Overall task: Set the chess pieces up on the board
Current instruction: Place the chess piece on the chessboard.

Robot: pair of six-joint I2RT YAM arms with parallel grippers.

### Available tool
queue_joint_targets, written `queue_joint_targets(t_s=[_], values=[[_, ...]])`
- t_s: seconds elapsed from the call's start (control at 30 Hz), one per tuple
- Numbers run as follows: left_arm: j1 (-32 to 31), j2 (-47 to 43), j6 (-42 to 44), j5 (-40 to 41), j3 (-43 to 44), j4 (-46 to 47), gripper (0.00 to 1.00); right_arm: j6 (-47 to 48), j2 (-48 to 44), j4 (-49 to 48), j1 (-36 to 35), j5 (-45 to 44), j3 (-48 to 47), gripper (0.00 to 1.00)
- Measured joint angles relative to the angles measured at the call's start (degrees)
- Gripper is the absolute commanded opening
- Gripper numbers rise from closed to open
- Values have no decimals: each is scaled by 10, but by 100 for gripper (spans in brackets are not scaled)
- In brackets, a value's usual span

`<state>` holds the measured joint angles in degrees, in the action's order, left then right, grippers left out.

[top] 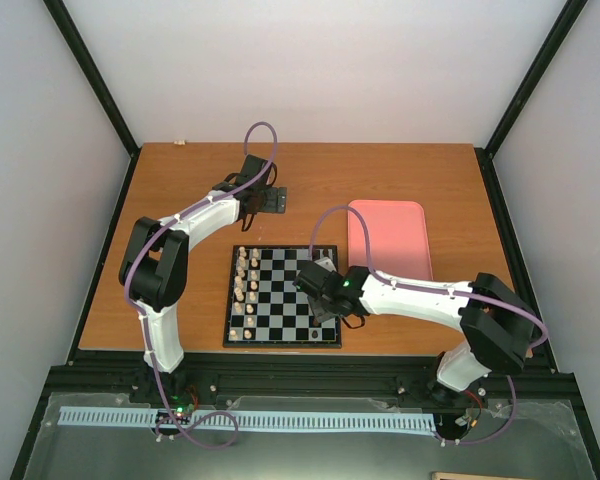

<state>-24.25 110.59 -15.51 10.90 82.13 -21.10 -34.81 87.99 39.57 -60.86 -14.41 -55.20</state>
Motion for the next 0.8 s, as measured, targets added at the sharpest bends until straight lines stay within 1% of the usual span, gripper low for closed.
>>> queue_joint_targets(t_s=[0.67,0.73,0.8], values=[[0,0,0,0,0,0,100,0,24,-12,0,-7,1,5],[0,0,0,0,0,0,100,0,24,-12,0,-11,1,6],[0,0,0,0,0,0,100,0,25,-12,0,-14,1,10]])
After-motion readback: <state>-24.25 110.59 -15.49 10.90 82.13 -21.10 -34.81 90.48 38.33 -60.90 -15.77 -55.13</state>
